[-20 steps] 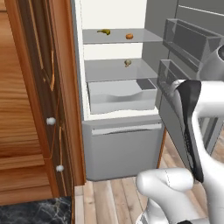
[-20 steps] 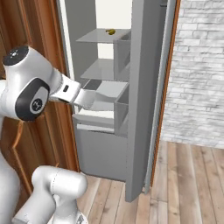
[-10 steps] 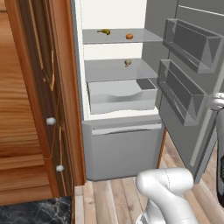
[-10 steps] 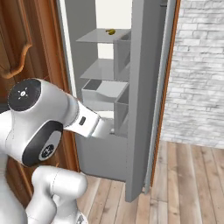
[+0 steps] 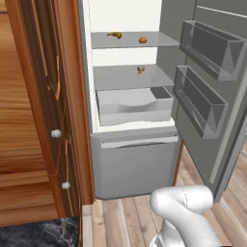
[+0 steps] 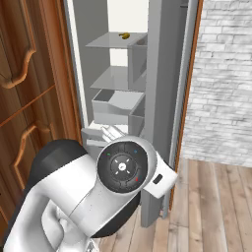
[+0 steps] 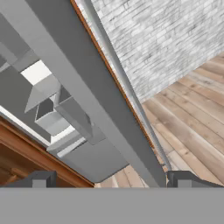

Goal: Place the tangerine in the correct fridge rack based on whether it is a fruit or vegetable. Finally, close the fridge door.

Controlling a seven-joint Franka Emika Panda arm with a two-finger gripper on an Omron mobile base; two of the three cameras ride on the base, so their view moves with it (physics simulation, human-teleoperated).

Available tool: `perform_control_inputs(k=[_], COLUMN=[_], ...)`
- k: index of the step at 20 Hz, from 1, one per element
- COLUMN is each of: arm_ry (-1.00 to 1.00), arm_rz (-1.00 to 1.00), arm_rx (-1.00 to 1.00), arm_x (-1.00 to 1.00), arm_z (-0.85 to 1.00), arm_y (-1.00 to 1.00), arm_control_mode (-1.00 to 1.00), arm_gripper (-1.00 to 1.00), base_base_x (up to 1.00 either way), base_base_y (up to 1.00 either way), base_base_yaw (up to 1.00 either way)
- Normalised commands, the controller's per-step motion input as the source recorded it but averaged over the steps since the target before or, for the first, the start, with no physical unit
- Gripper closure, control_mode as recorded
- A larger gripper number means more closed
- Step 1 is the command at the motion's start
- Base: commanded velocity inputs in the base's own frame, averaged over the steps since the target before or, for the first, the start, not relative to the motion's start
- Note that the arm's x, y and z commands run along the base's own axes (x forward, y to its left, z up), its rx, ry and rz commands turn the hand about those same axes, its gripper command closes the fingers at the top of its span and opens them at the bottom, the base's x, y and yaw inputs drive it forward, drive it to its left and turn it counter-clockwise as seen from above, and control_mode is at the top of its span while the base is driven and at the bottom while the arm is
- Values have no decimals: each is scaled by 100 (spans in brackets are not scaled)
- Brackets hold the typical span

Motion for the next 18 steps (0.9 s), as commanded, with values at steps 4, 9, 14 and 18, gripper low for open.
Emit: perform_control_inputs(k=[4,9,14,18], arm_ry=[-3,3,-8,-22], arm_rz=[4,9,18,16], arm_rx=[13,0,0,5], arm_x=[0,61,80,83], arm_z=[-17,-44,-69,-69], arm_y=[-100,-86,-65,-34], arm_control_mode=[-100,-100,-100,-100], arm_gripper=[-100,-100,-100,-100], base_base_x=[0,0,0,0], base_base_y=[0,0,0,0], base_base_yaw=[0,0,0,0])
